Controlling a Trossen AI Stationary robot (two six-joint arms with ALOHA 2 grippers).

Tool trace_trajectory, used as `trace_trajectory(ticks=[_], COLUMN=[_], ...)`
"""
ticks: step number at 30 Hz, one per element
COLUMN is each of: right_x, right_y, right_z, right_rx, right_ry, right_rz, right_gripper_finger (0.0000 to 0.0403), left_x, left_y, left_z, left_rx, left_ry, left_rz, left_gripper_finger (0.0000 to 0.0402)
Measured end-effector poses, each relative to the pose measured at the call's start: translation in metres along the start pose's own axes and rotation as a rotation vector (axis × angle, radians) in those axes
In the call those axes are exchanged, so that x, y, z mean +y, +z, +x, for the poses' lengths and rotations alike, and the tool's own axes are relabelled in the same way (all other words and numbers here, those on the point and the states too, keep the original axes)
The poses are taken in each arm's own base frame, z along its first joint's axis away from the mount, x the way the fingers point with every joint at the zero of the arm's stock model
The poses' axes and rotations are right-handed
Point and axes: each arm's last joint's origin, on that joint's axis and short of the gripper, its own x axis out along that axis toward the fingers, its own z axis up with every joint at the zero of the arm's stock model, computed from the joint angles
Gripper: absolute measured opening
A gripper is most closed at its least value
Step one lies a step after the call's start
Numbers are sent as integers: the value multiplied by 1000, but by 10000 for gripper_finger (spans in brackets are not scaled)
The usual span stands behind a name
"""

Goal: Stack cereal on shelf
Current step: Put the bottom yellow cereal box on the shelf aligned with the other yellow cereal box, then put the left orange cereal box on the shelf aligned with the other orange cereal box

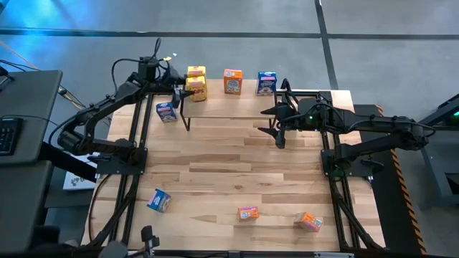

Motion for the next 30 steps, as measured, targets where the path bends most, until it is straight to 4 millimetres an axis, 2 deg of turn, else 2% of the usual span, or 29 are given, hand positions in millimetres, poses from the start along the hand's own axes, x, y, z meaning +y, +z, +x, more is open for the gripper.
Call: trace_trajectory(ticks=[16, 21, 26, 30], right_x=[0, 0, 0, 0], right_y=[0, 0, 0, 0], right_z=[0, 0, 0, 0], right_rx=[0, 0, 0, 0], right_ry=[0, 0, 0, 0], right_rz=[0, 0, 0, 0], right_gripper_finger=[282, 282, 282, 282], left_x=[-24, -32, -47, -64], left_y=[20, 30, 40, 46], left_z=[-28, -46, -61, -64], left_rx=[-60, -98, -142, -166], left_ry=[23, 117, 164, 146], left_rz=[54, 71, 106, 118], left_gripper_finger=[252, 252, 252, 252])
